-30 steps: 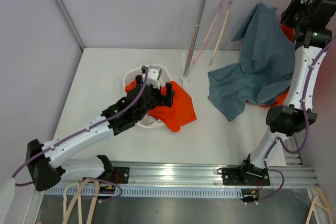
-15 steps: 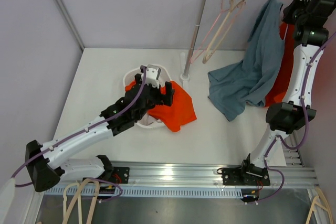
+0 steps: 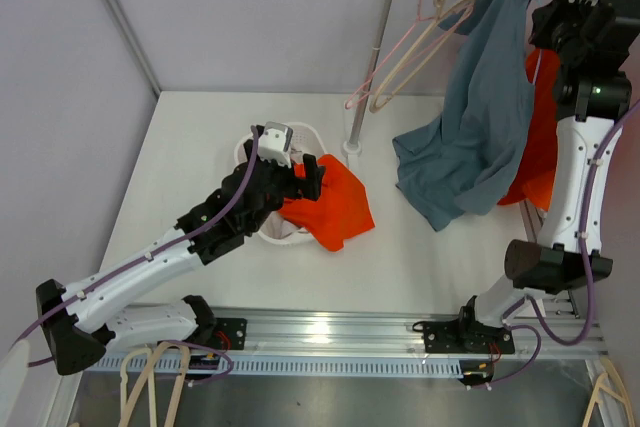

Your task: Remove the t-shirt from the hanger

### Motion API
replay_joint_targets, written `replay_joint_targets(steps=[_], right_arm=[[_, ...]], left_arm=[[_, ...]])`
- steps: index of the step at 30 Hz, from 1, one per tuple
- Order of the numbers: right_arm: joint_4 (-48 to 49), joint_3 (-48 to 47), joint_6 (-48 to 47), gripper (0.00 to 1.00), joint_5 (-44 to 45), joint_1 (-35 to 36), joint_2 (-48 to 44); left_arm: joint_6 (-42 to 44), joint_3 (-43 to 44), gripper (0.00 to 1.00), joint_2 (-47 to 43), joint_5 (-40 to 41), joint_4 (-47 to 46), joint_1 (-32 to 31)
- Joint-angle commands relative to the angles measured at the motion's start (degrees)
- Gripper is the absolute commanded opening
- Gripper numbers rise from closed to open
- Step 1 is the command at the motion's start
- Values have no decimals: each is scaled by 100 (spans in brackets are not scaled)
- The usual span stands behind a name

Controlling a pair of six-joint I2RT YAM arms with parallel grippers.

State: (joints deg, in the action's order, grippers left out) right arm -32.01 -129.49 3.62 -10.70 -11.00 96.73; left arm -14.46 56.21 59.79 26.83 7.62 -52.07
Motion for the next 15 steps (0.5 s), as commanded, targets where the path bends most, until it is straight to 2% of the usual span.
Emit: replay_joint_targets(steps=[1,4,9,11,13,15], right_arm=[[583,607,183,0,716,343,-873],[407,1574,262,0,1823,922,-1461],[134,3005,718,0,2738,1653,-2403],[46,3376,1095,0,3196,1865,-2849],[63,3884,1316,0,3590,1900,-3106],[-94,4036,1719,0,4012,1900,-3300]], left_arm=[[206,224,100,-108,24,-41,-75],[390,189,100,-204,-230,-277,-153],[812,-162,100,-573,-546,-1209,-663],[1137,-198,99,-600,-600,-1463,-1128],[1583,-171,91,-434,-496,-1596,-1697],[1910,-57,89,-223,-302,-1842,-2129]])
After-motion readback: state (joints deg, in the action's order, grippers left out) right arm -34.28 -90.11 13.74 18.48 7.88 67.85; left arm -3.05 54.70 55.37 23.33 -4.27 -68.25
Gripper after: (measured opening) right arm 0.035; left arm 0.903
